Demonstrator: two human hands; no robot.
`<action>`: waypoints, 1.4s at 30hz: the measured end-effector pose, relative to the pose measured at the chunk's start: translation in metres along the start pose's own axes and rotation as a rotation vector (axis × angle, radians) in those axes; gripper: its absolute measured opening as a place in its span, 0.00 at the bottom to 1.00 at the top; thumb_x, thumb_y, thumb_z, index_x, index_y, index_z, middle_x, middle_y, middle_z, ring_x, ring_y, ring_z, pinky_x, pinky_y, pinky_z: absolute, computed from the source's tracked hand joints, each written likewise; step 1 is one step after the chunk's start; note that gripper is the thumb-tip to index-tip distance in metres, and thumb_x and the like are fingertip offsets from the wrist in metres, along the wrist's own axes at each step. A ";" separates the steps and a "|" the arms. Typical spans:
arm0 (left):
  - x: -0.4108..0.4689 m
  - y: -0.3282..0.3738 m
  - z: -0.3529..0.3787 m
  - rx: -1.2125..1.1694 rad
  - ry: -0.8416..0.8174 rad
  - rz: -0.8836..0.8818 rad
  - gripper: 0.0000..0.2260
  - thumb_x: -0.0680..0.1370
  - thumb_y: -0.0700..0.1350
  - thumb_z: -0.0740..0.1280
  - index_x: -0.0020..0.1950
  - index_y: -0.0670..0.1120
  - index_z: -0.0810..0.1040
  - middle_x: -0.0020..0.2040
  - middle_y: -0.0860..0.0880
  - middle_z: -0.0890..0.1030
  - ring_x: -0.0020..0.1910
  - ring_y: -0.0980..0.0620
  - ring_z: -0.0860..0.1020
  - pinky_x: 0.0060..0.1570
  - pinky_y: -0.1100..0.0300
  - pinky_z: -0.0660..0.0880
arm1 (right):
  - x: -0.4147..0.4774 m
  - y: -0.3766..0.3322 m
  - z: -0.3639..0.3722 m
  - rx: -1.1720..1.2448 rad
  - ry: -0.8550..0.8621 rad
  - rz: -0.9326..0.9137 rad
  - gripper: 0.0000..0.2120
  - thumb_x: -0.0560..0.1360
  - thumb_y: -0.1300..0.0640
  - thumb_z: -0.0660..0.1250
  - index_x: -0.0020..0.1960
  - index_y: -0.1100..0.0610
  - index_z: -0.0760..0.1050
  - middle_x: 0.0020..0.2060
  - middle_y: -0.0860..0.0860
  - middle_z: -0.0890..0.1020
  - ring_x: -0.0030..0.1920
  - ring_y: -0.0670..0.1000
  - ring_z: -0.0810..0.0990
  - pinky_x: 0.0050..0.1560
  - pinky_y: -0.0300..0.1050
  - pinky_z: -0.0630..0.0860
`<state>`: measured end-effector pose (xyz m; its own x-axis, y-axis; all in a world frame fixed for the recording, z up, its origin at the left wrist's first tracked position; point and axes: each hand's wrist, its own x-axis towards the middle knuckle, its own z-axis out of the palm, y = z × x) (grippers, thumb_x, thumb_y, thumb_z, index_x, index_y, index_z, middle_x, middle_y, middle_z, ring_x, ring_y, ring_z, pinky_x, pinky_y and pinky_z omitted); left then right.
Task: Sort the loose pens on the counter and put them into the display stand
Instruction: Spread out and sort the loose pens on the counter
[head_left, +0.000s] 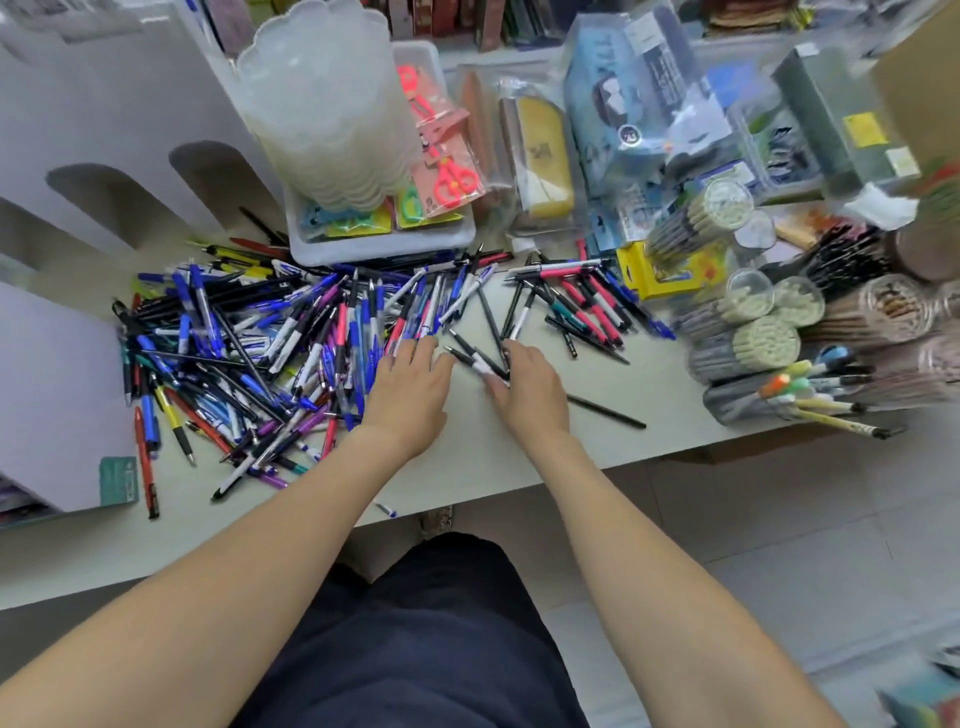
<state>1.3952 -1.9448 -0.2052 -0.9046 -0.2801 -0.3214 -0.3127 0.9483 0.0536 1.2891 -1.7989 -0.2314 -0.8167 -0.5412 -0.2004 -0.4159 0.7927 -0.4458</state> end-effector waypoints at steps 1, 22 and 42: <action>0.005 0.004 -0.003 -0.020 0.001 0.024 0.30 0.77 0.51 0.75 0.76 0.47 0.68 0.77 0.43 0.64 0.74 0.39 0.66 0.69 0.44 0.70 | 0.005 0.004 -0.008 -0.009 0.064 -0.024 0.20 0.83 0.49 0.68 0.71 0.59 0.76 0.61 0.57 0.82 0.61 0.58 0.79 0.56 0.53 0.77; 0.054 0.027 0.001 0.099 -0.011 0.255 0.27 0.74 0.32 0.69 0.69 0.49 0.70 0.66 0.44 0.72 0.62 0.40 0.72 0.56 0.47 0.72 | 0.054 0.081 -0.044 0.107 0.119 0.012 0.31 0.79 0.66 0.66 0.81 0.62 0.65 0.73 0.58 0.72 0.71 0.60 0.71 0.73 0.56 0.71; 0.045 0.034 0.002 0.046 -0.013 0.257 0.28 0.72 0.29 0.71 0.70 0.45 0.71 0.70 0.43 0.69 0.64 0.40 0.70 0.53 0.49 0.76 | -0.009 0.094 -0.034 0.039 0.241 -0.022 0.20 0.77 0.69 0.67 0.69 0.61 0.76 0.60 0.59 0.78 0.60 0.60 0.77 0.63 0.57 0.77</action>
<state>1.3446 -1.9247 -0.2199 -0.9486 -0.0273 -0.3154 -0.0591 0.9940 0.0918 1.2434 -1.7098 -0.2418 -0.8813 -0.4722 0.0213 -0.4229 0.7675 -0.4817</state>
